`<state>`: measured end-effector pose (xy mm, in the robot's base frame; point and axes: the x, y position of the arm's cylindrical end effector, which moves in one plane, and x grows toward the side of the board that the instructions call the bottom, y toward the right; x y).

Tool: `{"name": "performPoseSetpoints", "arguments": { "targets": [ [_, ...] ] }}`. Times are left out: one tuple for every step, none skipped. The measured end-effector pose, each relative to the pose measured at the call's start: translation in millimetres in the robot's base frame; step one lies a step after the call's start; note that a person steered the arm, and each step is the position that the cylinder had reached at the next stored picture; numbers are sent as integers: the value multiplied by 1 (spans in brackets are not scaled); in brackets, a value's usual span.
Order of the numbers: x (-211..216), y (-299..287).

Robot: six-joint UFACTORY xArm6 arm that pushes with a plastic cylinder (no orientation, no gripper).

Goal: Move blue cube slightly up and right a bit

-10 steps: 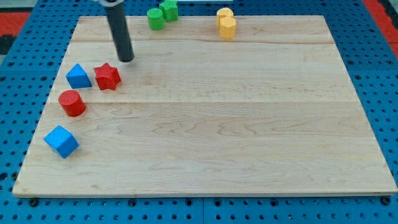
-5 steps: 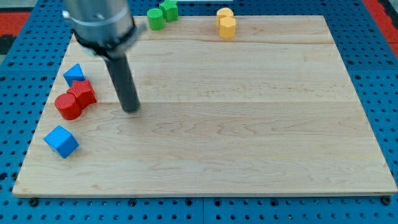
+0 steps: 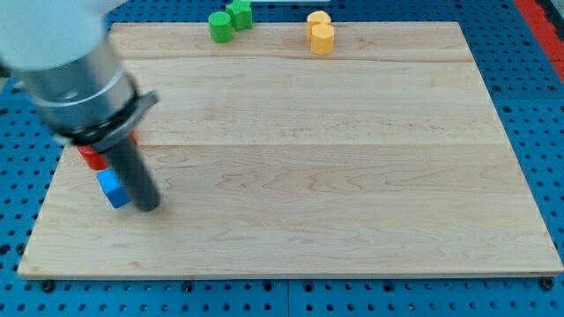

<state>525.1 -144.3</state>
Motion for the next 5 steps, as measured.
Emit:
{"name": "performPoseSetpoints", "arguments": {
  "targets": [
    [35,2],
    [42,-37],
    [23,-47],
    [8,2],
    [26,6]
  ]
}}
